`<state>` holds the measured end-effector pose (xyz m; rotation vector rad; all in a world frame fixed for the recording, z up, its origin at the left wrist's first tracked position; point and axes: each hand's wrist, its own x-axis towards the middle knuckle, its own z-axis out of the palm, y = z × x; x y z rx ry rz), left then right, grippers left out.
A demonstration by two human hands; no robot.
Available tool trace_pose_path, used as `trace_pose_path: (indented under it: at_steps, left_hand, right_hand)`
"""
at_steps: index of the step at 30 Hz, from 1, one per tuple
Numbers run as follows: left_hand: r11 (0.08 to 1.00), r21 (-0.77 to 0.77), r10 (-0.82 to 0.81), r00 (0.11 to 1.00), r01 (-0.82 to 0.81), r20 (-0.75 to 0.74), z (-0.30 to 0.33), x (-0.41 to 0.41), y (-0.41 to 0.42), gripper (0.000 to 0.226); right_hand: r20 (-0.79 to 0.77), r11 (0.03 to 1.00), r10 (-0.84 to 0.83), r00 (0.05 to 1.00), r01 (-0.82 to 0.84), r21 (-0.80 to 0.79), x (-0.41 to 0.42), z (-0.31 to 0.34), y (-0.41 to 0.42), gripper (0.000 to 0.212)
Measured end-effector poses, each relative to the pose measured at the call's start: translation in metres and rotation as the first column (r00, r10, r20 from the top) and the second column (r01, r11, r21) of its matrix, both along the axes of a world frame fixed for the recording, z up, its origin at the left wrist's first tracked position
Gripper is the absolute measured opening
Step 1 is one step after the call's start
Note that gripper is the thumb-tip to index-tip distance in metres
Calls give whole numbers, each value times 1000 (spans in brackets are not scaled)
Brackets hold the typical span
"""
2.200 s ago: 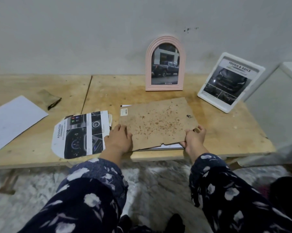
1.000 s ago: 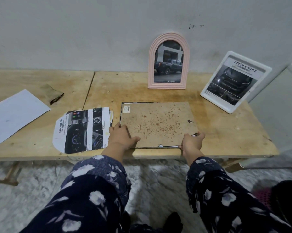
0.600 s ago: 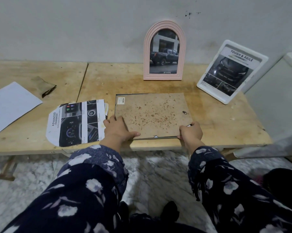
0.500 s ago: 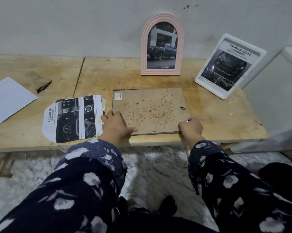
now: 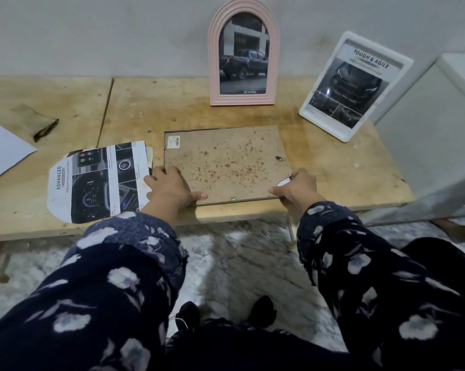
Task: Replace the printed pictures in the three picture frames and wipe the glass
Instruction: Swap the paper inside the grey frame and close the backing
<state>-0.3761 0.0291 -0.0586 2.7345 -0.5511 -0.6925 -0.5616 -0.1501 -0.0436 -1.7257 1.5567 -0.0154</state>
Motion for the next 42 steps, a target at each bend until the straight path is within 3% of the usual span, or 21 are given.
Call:
trace_pose_path:
  at_steps: [7, 11, 13, 17, 20, 24, 29, 31, 34, 37, 39, 42]
  left_hand:
    - [999, 40, 31, 1000, -31, 3, 3, -2, -8, 97]
    - [997, 73, 16, 1000, -17, 18, 4, -3, -9, 99]
    - [987, 161, -31, 998, 22, 51, 5, -4, -10, 106]
    - [941, 273, -223, 973, 198, 62, 12, 0, -22, 104]
    - [882, 215, -418, 907, 419, -54, 21, 5, -44, 100]
    - [843, 102, -519, 849, 528, -102, 21, -16, -76, 97]
    - [742, 235, -638, 769, 628, -43, 14, -28, -106, 100]
    - [707, 300, -657, 752, 640, -58, 15, -23, -115, 106]
    - [681, 369, -657, 750, 633, -75, 18, -21, -126, 111]
    - [682, 390, -647, 759, 619, -74, 23, -22, -135, 111]
    - [688, 393, -639, 766, 610, -70, 23, -21, -137, 113]
    - [710, 379, -618, 783, 593, -67, 20, -20, -138, 113]
  right_hand:
    - [-54, 999, 33, 998, -33, -5, 10, -1, -3, 83]
    - [-111, 990, 136, 984, -138, -2, 10, -3, -9, 87]
    - [-158, 972, 226, 961, -232, -22, 7, -4, -10, 86]
    - [-313, 908, 387, 867, -417, -34, 5, -5, -10, 77]
    - [-472, 861, 418, 776, -504, -67, 4, -3, -11, 60]
    - [-601, 732, 446, 664, -657, -182, -4, -7, -11, 60]
    - [-597, 672, 511, 618, -720, -170, -9, -13, -20, 62]
    - [-608, 621, 520, 600, -754, -213, -6, -7, -27, 50]
    - [-536, 667, 487, 690, -690, -281, 4, 0, -41, 29]
    - [-322, 716, 541, 777, -626, -309, 12, -5, -59, 46]
    - [-290, 673, 656, 697, -714, -194, 19, -7, -67, 66]
    - [-356, 573, 743, 567, -813, -101, 32, -5, -75, 75]
